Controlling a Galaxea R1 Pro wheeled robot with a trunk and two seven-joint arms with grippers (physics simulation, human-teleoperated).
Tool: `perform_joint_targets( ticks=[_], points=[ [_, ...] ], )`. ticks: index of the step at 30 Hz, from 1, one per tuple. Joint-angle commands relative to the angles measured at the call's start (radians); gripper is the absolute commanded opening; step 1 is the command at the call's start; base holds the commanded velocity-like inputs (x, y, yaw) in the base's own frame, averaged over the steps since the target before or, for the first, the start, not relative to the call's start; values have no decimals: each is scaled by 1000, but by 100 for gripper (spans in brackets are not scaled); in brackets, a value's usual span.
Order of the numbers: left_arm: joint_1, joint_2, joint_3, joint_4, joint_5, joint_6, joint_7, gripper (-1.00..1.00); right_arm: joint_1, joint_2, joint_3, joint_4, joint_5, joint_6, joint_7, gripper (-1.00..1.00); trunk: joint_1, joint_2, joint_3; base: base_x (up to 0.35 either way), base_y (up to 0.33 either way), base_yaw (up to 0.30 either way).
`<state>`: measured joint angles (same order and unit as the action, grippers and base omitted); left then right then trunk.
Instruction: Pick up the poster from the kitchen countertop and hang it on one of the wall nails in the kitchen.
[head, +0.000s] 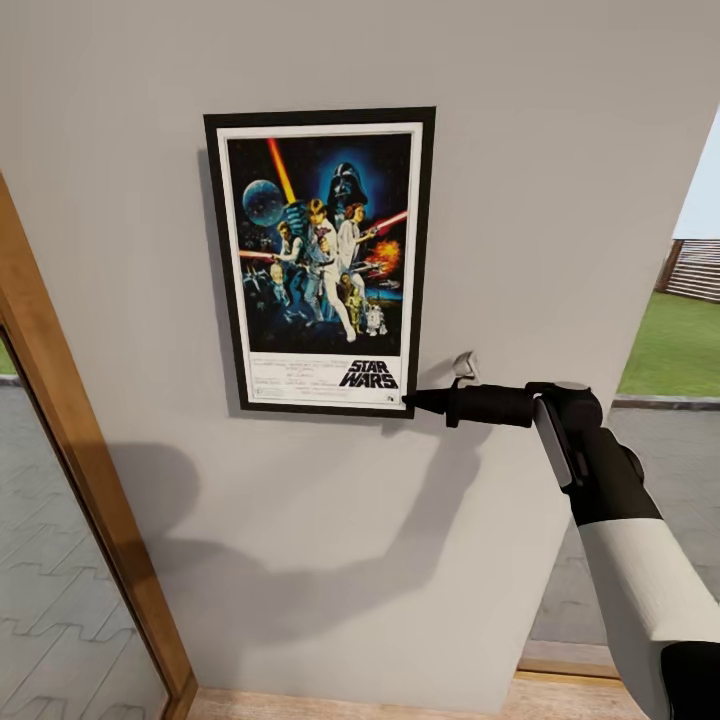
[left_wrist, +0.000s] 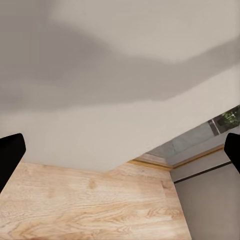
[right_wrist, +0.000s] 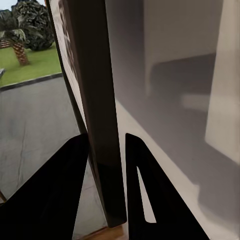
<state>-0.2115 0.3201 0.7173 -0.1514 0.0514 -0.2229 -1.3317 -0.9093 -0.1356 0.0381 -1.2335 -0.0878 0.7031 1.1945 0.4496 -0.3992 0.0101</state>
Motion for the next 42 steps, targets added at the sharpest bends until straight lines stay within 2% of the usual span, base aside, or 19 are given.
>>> perform_joint_targets(
  ticks=[1, 11, 42],
  points=[
    [0, 0, -4, 1, 5, -6, -1, 100, 0, -1, 2, 0, -9, 9, -3, -100, 0, -1, 0, 0, 0, 0],
    [0, 0, -4, 1, 5, -7, -1, 100, 0, 1, 2, 0, -14, -33, -2, -100, 0, -1, 0, 0, 0, 0],
    [0, 0, -4, 1, 5, -7, -1, 100, 1, 0, 1, 4, -21, -36, 2, -100, 0, -1, 0, 0, 0, 0]
  ],
)
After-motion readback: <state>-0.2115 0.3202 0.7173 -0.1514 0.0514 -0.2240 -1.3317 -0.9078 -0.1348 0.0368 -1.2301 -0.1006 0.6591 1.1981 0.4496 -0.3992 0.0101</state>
